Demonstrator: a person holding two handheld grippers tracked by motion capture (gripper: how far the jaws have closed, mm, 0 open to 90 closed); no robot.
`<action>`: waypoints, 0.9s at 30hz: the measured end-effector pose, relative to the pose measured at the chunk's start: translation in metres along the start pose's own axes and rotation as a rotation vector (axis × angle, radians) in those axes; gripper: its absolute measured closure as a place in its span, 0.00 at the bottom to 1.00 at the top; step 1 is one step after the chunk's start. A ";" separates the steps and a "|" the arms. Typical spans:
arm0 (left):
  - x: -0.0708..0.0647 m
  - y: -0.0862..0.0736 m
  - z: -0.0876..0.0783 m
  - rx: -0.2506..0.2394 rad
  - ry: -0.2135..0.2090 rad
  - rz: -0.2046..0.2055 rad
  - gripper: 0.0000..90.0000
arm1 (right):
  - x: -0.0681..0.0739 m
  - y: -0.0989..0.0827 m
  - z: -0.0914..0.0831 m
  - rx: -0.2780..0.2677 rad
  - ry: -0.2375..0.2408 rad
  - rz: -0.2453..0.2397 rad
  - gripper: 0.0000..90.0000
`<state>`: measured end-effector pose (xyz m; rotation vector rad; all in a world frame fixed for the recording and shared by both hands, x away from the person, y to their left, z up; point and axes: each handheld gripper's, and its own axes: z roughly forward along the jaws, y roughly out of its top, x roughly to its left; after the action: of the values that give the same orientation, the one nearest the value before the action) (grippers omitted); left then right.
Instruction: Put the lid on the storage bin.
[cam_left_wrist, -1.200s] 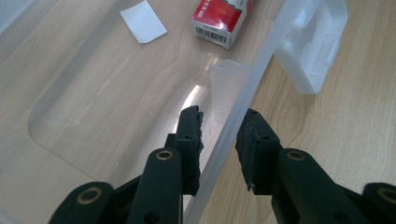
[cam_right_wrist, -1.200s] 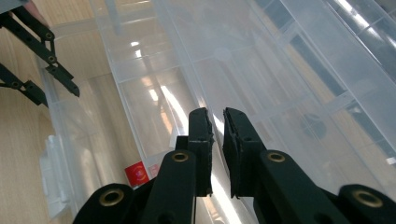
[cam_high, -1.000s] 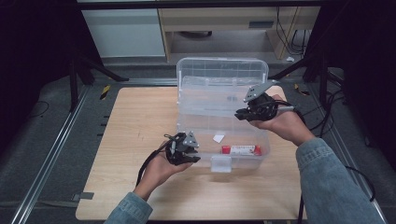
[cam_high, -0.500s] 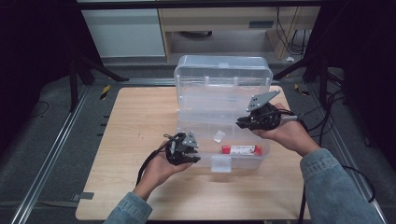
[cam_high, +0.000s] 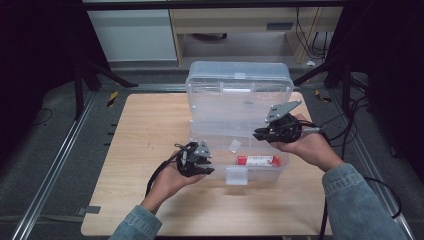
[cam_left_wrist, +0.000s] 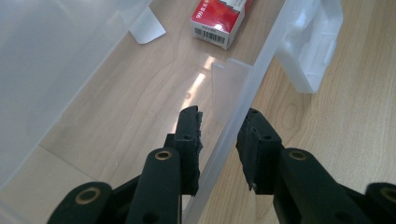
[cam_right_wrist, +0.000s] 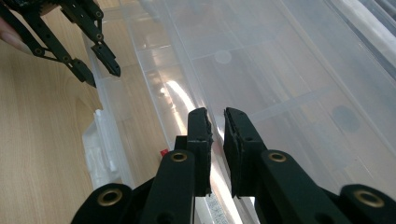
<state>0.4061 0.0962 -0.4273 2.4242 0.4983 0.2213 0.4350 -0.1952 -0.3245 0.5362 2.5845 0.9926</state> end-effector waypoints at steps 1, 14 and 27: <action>0.000 -0.001 -0.004 -0.009 -0.001 -0.008 0.73 | 0.000 0.000 0.000 0.000 -0.001 0.002 0.90; 0.012 -0.002 -0.095 -0.189 0.005 -0.117 0.67 | 0.002 -0.002 -0.001 -0.004 -0.006 0.004 0.89; 0.057 0.012 -0.133 -0.268 0.128 -0.214 0.80 | 0.004 -0.004 0.000 -0.013 -0.004 0.004 0.89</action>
<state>0.4250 0.1856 -0.3144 2.0880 0.7321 0.3295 0.4305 -0.1965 -0.3278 0.5394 2.5727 1.0075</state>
